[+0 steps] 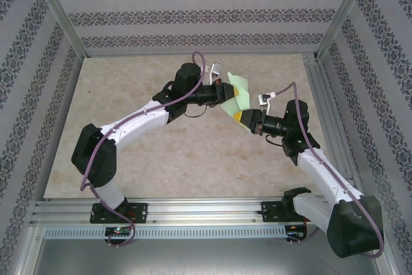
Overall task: Fold a paper plane with a square sheet of paper (fold left side to right side)
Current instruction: Turn over the paper at the center of the table.
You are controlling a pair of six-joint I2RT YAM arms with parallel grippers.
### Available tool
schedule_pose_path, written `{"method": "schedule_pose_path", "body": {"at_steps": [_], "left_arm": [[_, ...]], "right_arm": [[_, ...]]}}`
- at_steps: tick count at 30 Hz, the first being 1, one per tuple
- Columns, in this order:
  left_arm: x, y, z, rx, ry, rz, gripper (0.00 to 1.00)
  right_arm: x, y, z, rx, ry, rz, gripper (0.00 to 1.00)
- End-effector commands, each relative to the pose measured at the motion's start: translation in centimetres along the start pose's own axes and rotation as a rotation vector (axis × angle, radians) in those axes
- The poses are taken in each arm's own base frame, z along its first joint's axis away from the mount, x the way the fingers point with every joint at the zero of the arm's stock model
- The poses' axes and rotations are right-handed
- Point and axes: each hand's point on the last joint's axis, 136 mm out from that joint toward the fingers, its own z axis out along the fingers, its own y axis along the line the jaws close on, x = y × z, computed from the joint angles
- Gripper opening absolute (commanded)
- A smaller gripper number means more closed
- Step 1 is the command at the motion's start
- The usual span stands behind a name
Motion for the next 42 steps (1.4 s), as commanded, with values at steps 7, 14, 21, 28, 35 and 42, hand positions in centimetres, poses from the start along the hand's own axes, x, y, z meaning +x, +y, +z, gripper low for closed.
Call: {"method": "schedule_pose_path", "body": {"at_steps": [7, 14, 21, 28, 35, 42], "left_arm": [[-0.4, 1.8, -0.4, -0.017, -0.007, -0.020, 0.19], [-1.0, 3.4, -3.1, -0.104, -0.056, 0.000, 0.42], [-1.9, 5.6, -10.7, -0.372, -0.194, 0.081, 0.61], [-1.3, 8.1, -19.0, -0.716, -0.364, 0.150, 0.69], [-0.2, 10.1, -24.9, -0.917, -0.510, 0.129, 0.71], [0.2, 10.1, -27.2, -0.970, -0.566, 0.130, 0.75]], "right_arm": [[0.2, -0.1, -0.6, 0.069, 0.007, -0.077, 0.12], [1.0, -1.8, -0.8, 0.171, 0.034, -0.091, 0.03], [1.4, -3.9, -1.1, 0.364, 0.062, -0.159, 0.00], [1.2, -7.4, -2.9, 0.830, 0.113, -0.330, 0.00], [-0.2, -9.0, -6.2, 1.390, 0.184, -0.579, 0.00], [-0.5, -9.2, -4.4, 1.722, 0.339, -0.852, 0.00]]}}
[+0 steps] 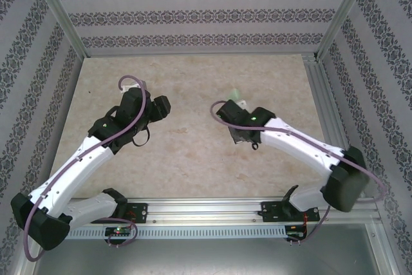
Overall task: Fold a paper plane with a square sheet of paper (fold left side to right side)
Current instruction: Turn over the paper at the center of the table.
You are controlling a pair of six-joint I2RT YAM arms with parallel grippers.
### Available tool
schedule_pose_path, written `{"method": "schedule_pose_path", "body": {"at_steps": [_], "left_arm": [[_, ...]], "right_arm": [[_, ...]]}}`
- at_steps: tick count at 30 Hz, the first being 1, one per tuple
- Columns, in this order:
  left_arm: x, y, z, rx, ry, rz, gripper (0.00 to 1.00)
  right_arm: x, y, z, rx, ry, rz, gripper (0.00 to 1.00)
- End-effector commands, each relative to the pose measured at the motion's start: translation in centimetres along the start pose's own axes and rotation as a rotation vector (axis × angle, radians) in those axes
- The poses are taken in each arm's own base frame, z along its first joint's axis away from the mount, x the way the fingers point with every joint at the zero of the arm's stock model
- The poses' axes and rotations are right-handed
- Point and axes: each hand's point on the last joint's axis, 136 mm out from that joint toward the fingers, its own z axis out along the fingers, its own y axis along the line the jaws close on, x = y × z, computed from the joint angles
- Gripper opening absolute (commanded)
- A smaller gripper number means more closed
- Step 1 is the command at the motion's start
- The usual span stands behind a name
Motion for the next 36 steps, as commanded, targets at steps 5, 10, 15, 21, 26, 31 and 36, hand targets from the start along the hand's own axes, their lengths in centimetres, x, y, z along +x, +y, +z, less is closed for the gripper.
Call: {"method": "schedule_pose_path", "body": {"at_steps": [5, 10, 15, 21, 26, 31, 36], "left_arm": [[-1.1, 3.0, -1.4, -0.117, -0.072, -0.005, 0.75], [-1.1, 4.0, -1.9, -0.139, -0.100, -0.031, 0.77], [-1.1, 4.6, -2.1, -0.152, -0.106, -0.040, 0.78], [-1.1, 4.5, -1.9, -0.147, -0.101, -0.043, 0.79], [-1.0, 4.3, -1.4, -0.140, -0.082, -0.037, 0.80], [-0.2, 3.7, -0.5, -0.114, -0.028, -0.031, 0.83], [1.2, 3.3, 1.2, -0.059, 0.045, -0.075, 0.85]], "right_arm": [[-1.1, 0.1, 1.3, 0.414, 0.059, -0.291, 0.00], [-0.7, 3.3, 4.5, 0.500, 0.126, -0.450, 0.00], [0.7, 5.5, 7.3, 0.533, 0.185, -0.547, 0.00], [2.2, 8.4, 8.5, 0.460, 0.222, -0.595, 0.16], [3.5, 12.1, 6.9, 0.277, 0.213, -0.598, 0.46], [4.2, 14.6, 3.3, 0.027, 0.168, -0.512, 0.77], [3.6, 14.9, -0.7, -0.198, 0.072, -0.402, 0.94]]}}
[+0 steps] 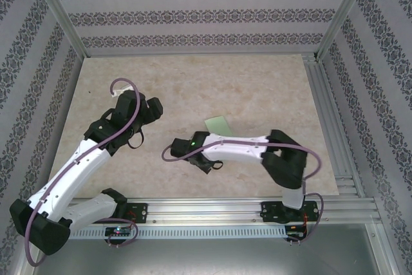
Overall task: Fold a paper plane with a square sheet of paper (fold left side to right side)
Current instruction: Turn over the paper at the center of the table, then fold the wing for the fifth time at the center of the table.
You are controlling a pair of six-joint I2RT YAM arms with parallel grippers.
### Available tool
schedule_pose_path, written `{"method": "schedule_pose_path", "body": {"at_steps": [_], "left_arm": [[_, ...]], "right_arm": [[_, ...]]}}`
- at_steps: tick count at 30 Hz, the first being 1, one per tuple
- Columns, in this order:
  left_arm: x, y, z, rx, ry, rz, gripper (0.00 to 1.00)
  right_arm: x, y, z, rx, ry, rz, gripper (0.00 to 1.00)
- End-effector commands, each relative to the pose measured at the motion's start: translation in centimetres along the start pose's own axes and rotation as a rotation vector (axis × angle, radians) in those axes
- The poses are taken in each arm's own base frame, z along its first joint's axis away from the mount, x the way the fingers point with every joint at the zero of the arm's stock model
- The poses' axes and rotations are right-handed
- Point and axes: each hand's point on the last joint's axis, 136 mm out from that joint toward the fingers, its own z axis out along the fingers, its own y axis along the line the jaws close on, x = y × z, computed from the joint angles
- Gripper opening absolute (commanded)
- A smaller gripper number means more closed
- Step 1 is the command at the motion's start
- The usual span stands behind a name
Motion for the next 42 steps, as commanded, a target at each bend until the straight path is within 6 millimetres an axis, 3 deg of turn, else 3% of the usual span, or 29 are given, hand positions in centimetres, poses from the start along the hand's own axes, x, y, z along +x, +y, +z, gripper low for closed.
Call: {"method": "schedule_pose_path", "body": {"at_steps": [1, 4, 10, 14, 18, 26, 34, 39, 42], "left_arm": [[1.3, -0.7, 1.3, 0.070, 0.064, -0.047, 0.85], [2.7, -2.3, 2.5, 0.174, 0.118, -0.077, 0.83], [7.3, -6.7, 5.8, 0.399, 0.319, -0.111, 0.76], [10.8, -9.3, 7.9, 0.459, 0.433, -0.083, 0.73], [12.8, -11.4, 9.8, 0.504, 0.487, -0.093, 0.71], [16.6, -14.5, 13.6, 0.529, 0.600, -0.059, 0.65], [19.4, -15.8, 17.1, 0.522, 0.672, -0.060, 0.49], [19.9, -15.9, 17.5, 0.535, 0.681, -0.061, 0.34], [20.0, -15.6, 17.3, 0.538, 0.681, -0.043, 0.20]], "right_arm": [[-0.8, 0.8, -3.0, -0.195, -0.120, 0.083, 0.96], [-0.9, -0.9, -4.5, -0.293, -0.193, 0.184, 0.97], [-1.7, -5.8, -5.0, -0.521, -0.358, 0.463, 0.98], [-2.1, -9.5, -5.0, -0.655, -0.494, 0.657, 0.98], [-1.1, -12.1, -3.9, -0.731, -0.551, 0.793, 0.98], [1.7, -13.3, -0.5, -0.885, -0.564, 0.976, 0.98], [2.9, -12.9, 0.3, -0.904, -0.555, 0.994, 0.98], [3.0, -13.0, 0.5, -0.919, -0.560, 1.006, 0.98], [2.9, -13.2, 0.6, -0.962, -0.580, 1.013, 0.97]]}}
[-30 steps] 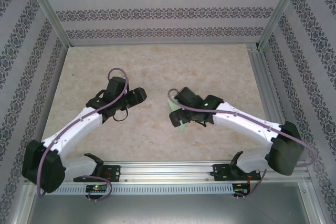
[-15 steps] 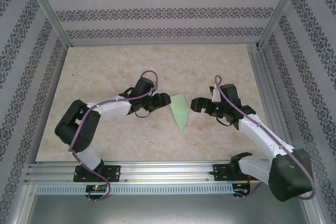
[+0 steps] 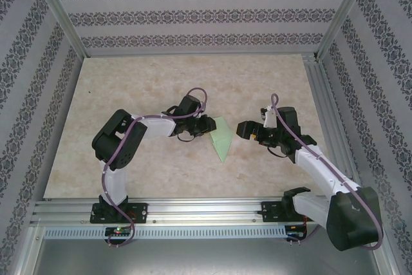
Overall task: Fold a paper plane with a square sheet of paper (fold left side to right side)
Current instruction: Fold the wing for the fifth time at the center of the table.
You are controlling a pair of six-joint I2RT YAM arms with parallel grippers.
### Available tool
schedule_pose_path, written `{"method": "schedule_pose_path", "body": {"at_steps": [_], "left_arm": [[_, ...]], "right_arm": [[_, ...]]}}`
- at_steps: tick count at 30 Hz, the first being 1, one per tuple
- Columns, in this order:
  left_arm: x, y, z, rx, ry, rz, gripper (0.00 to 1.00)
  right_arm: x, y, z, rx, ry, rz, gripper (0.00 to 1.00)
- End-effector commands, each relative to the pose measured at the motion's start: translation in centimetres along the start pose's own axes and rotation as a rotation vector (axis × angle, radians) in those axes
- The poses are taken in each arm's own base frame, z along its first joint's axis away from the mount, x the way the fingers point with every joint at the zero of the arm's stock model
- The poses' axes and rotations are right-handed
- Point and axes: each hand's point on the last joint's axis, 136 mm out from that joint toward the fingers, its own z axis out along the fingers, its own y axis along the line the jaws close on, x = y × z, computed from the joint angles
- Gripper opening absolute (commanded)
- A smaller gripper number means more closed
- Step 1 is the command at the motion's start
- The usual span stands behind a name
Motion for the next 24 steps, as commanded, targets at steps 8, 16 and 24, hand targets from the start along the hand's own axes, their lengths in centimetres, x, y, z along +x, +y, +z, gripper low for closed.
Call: {"method": "schedule_pose_path", "body": {"at_steps": [8, 16, 24], "left_arm": [[0.4, -3.2, -2.2, 0.194, 0.004, 0.121, 0.03], [1.5, -6.1, -4.9, 0.305, 0.047, 0.241, 0.01], [2.4, -7.9, -7.0, 0.378, 0.055, 0.296, 0.01]], "right_arm": [[-1.1, 1.7, 1.1, -0.179, 0.053, -0.074, 0.83], [-2.6, 2.4, 3.4, -0.297, 0.098, -0.116, 0.70], [-3.3, 3.2, 4.2, -0.387, 0.119, -0.120, 0.70]]}}
